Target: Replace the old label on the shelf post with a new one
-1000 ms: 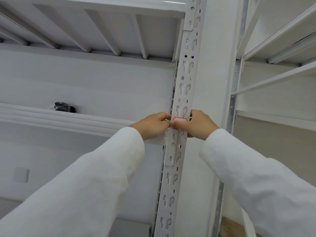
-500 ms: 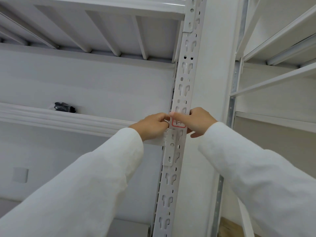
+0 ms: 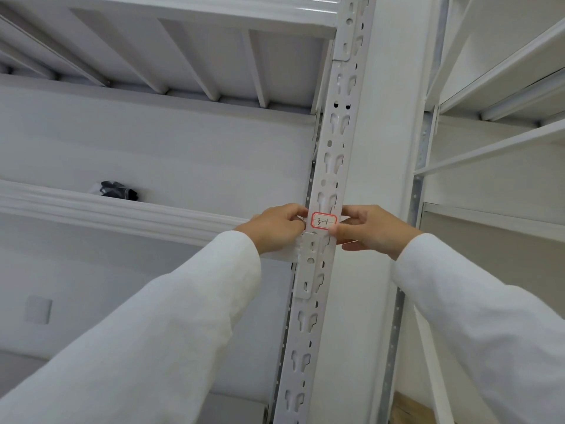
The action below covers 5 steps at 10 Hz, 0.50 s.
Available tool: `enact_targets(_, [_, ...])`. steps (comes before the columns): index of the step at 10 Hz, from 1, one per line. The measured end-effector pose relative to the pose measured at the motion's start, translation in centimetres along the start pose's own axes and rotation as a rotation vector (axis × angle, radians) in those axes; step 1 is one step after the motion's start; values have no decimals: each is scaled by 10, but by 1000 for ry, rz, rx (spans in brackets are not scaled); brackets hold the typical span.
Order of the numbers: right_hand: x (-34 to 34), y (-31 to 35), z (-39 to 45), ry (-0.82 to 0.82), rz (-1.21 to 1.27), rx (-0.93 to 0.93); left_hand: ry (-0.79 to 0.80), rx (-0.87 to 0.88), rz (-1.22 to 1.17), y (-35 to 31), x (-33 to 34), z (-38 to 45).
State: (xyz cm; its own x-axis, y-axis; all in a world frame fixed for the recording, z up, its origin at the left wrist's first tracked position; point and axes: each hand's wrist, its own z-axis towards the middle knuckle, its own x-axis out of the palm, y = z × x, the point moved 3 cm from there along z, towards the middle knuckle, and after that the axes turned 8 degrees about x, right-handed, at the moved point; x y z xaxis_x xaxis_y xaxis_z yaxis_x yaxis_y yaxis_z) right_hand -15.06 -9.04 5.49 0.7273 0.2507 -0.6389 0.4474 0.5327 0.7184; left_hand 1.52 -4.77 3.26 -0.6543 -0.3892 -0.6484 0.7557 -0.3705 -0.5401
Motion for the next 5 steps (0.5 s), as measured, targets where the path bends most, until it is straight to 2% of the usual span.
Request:
enact_targets(2, [22,8,11,-328,-137,65,3,14,-20,4,0,1])
enact_targets(4, [2,-9,-2,-8,103,71,-8,52,7,3,2,0])
enact_targets(5, [-17,-24,-11,-191,182,89,-30,76,18,2,1,0])
